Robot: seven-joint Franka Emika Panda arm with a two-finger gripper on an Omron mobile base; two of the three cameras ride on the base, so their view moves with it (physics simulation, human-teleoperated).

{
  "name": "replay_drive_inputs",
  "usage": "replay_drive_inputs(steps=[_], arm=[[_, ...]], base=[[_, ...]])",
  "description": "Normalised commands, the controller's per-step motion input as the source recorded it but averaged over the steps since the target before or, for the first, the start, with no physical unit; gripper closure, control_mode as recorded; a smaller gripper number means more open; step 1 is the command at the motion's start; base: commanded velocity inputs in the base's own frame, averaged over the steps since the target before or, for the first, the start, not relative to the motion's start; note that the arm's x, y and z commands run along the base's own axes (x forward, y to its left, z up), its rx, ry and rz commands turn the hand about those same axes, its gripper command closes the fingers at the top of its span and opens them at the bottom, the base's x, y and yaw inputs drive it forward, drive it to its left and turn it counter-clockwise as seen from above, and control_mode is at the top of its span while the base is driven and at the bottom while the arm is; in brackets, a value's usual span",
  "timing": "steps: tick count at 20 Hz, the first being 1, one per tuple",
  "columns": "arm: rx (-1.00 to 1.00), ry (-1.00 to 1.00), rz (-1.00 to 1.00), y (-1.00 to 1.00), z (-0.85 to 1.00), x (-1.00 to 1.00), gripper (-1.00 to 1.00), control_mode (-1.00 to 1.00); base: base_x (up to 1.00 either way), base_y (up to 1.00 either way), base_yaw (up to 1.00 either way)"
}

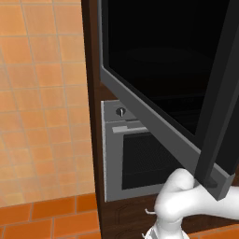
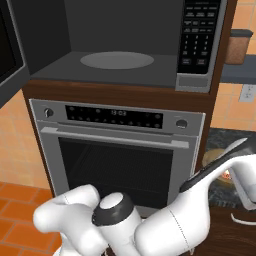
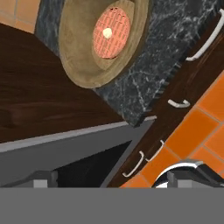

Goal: Open the microwave, place the bowl with waffle inside the microwave, then close the microwave door and turn it on.

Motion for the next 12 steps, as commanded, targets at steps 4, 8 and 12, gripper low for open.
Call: replay_drive_inputs(steps=[4,8,12], arm=[[0.00,0.06,-0.06,-0.01,-0.33,0.55,-1.00,-1.00],[0.00,0.09,-0.06,-0.12,-0.54,0.56,-1.00,-1.00],[0.00,0.05,-0.06,-0.39,-0.49,0.34,-1.00,-1.00]], base=[[0.00,0.00,0.00],[0.00,0.00,0.00],[0.00,0.00,0.00]])
